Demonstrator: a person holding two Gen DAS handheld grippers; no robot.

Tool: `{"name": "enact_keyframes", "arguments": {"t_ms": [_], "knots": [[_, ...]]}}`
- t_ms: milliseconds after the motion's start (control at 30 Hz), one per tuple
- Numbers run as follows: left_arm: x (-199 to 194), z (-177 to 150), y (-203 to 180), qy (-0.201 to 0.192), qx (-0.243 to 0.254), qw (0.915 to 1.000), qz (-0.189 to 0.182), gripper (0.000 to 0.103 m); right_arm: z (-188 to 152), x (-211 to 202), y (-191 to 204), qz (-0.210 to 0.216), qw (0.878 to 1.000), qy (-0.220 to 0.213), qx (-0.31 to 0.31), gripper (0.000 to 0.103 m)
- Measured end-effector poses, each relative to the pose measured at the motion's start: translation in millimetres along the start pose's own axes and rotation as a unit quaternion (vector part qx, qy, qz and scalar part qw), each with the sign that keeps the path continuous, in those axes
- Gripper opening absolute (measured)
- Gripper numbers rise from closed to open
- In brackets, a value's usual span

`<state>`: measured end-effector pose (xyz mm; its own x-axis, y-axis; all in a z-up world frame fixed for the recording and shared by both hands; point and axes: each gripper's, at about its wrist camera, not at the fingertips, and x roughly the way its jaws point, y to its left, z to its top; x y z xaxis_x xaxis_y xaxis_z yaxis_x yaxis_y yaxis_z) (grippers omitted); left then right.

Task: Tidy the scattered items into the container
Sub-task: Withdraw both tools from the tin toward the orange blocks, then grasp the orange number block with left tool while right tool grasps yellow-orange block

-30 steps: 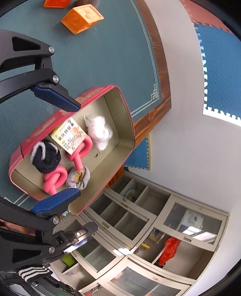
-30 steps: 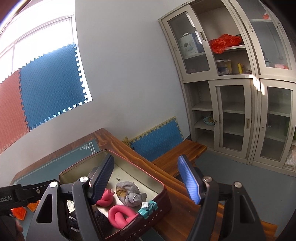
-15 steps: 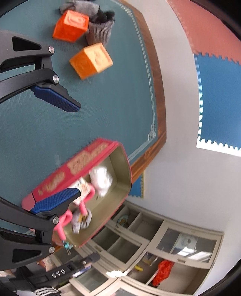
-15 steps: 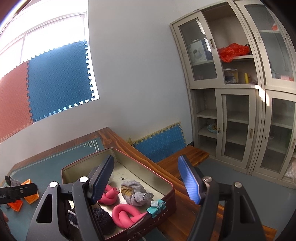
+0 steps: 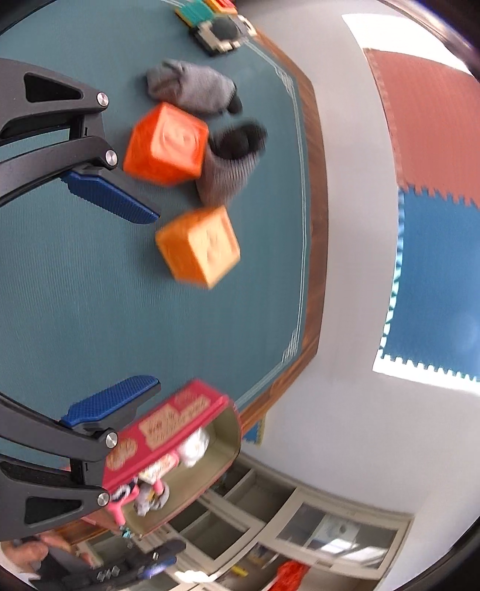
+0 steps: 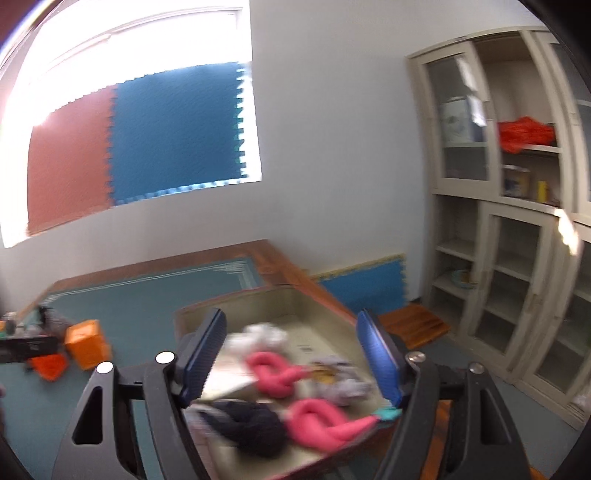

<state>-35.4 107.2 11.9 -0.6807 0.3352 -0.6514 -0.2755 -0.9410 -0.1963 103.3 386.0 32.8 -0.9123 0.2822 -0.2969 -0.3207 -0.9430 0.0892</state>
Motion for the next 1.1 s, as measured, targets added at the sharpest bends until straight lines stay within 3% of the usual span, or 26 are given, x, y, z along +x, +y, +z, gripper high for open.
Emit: {"name": "enact_keyframes", "arguments": {"t_ms": [233,367,567,1033,1100], "knots": [[-3,-2,65,-0.001,-0.04,0.998,0.049,0.086,14,7,78,0.144,0.986,0.055,-0.061,0.082],[4,-4,86,0.005,-0.039,0.9969,0.068,0.086,8,27,113,0.196,0.973,0.107,-0.061,0.082],[27,-5,103,0.02,-0.025,0.9966,0.075,0.086,-8,42,142,0.201,0.969,0.133,-0.062,0.082],[69,-2,112,0.044,-0.026,0.9963,0.069,0.085,-28,65,149,0.192,0.965,0.161,-0.081,0.082],[70,-2,112,0.046,-0.025,0.9965,0.064,0.055,-31,65,152,0.193,0.964,0.162,-0.086,0.082]]}}
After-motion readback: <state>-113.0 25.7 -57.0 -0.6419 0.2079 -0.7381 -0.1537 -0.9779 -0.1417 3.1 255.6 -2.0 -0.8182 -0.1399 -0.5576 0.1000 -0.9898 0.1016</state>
